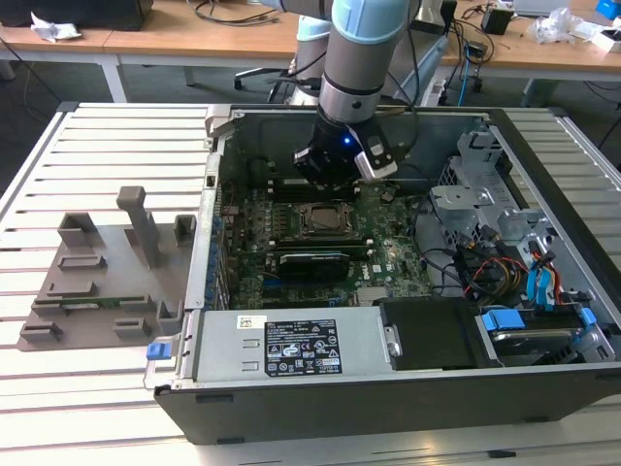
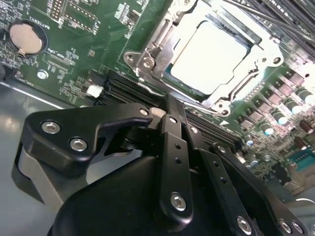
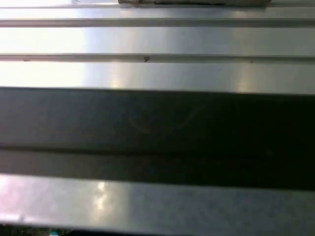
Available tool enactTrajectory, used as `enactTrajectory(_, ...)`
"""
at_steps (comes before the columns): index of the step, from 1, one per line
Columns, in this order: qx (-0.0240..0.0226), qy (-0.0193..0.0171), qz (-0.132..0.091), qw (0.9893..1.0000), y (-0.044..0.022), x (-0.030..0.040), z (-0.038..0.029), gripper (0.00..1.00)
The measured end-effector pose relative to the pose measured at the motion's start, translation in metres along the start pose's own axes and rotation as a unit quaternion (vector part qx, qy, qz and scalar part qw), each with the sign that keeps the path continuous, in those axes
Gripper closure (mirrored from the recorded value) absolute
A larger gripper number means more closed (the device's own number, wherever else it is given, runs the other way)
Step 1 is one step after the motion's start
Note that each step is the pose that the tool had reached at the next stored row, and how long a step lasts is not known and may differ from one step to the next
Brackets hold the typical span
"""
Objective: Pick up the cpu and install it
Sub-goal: 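Install the first cpu locking lever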
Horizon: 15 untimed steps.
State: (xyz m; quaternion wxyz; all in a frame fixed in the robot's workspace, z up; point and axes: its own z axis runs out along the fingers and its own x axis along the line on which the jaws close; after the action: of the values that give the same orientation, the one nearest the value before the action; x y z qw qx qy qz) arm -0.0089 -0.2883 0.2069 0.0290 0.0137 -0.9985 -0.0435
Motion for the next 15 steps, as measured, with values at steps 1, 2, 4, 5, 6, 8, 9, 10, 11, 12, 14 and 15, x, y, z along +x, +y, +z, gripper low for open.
enactTrajectory(1, -0.0001, 0.0005, 0.000, 1.0000, -0.0002, -0.0025, 0.0005, 0.89)
enactTrajectory(2, -0.0002, 0.0007, 0.000, 1.0000, -0.0003, -0.0035, 0.0009, 0.89)
enactTrajectory(4, -0.0002, 0.0014, 0.000, 1.0000, -0.0005, -0.0058, 0.0014, 0.89)
enactTrajectory(5, -0.0002, 0.0016, 0.000, 1.0000, -0.0007, -0.0066, 0.0015, 0.89)
enactTrajectory(6, -0.0002, 0.0018, 0.000, 1.0000, -0.0010, -0.0075, 0.0017, 0.89)
enactTrajectory(8, -0.0003, 0.0018, 0.001, 1.0000, -0.0021, -0.0080, 0.0017, 0.89)
enactTrajectory(9, -0.0002, 0.0019, 0.001, 1.0000, -0.0040, -0.0082, 0.0016, 0.89)
enactTrajectory(10, -0.0002, 0.0019, 0.001, 1.0000, -0.0052, -0.0082, 0.0016, 0.89)
enactTrajectory(11, -0.0002, 0.0019, 0.001, 1.0000, -0.0064, -0.0083, 0.0016, 0.89)
enactTrajectory(12, -0.0002, 0.0020, 0.001, 1.0000, -0.0082, -0.0084, 0.0016, 0.89)
enactTrajectory(14, -0.0001, 0.0021, 0.001, 1.0000, -0.0093, -0.0087, 0.0023, 0.89)
enactTrajectory(15, 0.0003, 0.0027, 0.001, 1.0000, -0.0095, -0.0091, 0.0035, 0.89)
